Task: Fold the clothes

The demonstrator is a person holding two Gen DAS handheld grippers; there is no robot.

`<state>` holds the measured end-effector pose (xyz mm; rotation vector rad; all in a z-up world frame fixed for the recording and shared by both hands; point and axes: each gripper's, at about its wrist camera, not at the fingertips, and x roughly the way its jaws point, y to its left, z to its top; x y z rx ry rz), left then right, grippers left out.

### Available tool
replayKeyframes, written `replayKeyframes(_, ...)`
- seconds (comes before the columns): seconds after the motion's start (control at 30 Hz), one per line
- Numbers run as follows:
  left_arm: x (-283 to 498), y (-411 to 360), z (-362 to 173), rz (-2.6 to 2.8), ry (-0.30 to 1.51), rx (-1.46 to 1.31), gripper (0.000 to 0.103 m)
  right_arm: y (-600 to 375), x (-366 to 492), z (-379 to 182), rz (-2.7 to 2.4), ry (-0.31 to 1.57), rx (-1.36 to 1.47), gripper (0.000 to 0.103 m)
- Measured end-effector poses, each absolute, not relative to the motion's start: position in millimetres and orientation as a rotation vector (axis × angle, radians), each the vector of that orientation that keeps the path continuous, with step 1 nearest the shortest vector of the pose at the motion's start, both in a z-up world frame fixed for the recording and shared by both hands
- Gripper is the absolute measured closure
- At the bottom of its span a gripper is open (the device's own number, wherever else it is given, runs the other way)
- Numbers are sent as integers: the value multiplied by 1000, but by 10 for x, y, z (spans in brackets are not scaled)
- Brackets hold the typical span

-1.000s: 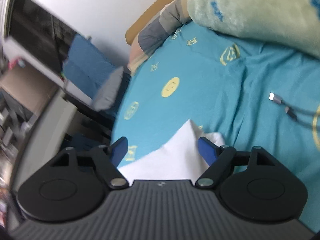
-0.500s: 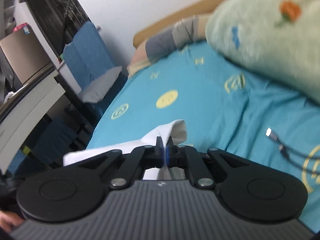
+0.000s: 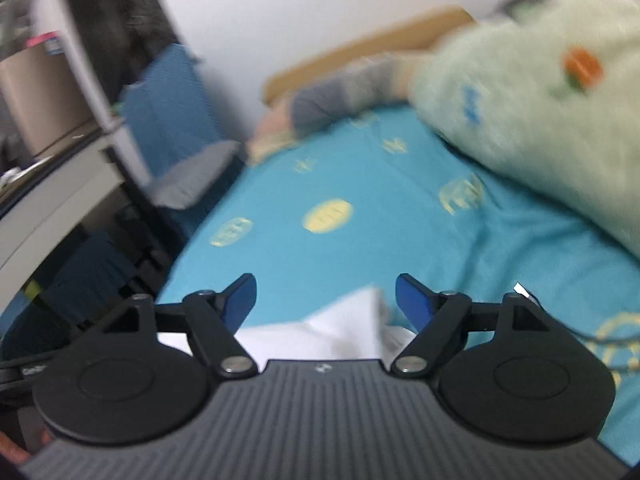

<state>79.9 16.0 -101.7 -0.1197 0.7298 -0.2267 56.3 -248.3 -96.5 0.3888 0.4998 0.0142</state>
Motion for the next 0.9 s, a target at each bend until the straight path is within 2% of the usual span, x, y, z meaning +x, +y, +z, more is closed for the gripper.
replayKeyframes(0.03,745,80,-1024,-234,725,-77,27,-2413,577,-963,31,508,347,29)
replayKeyframes(0.07,708,11,-1052,-241,728,-46,27,-2342,591,-961,47,517,306,43)
replayKeyframes(0.13,719,-74,-1170,-239,774,-35,27,-2262,652,-1055,59,576,271,60)
replayKeyframes(0.17,740,-108,-1235,-240,795,-30,27,-2227,685,-1111,63,609,258,63)
replayKeyframes(0.37,812,-172,-1446,-220,855,12,25,-2107,805,-1548,50,771,202,64)
replayKeyframes(0.7,162,-62,-1134,-276,861,-19,23,-1917,203,-984,62,729,218,63)
replayKeyframes(0.9,-80,-43,-1172,-258,916,-17,23,-1914,-105,-1138,4,840,262,62)
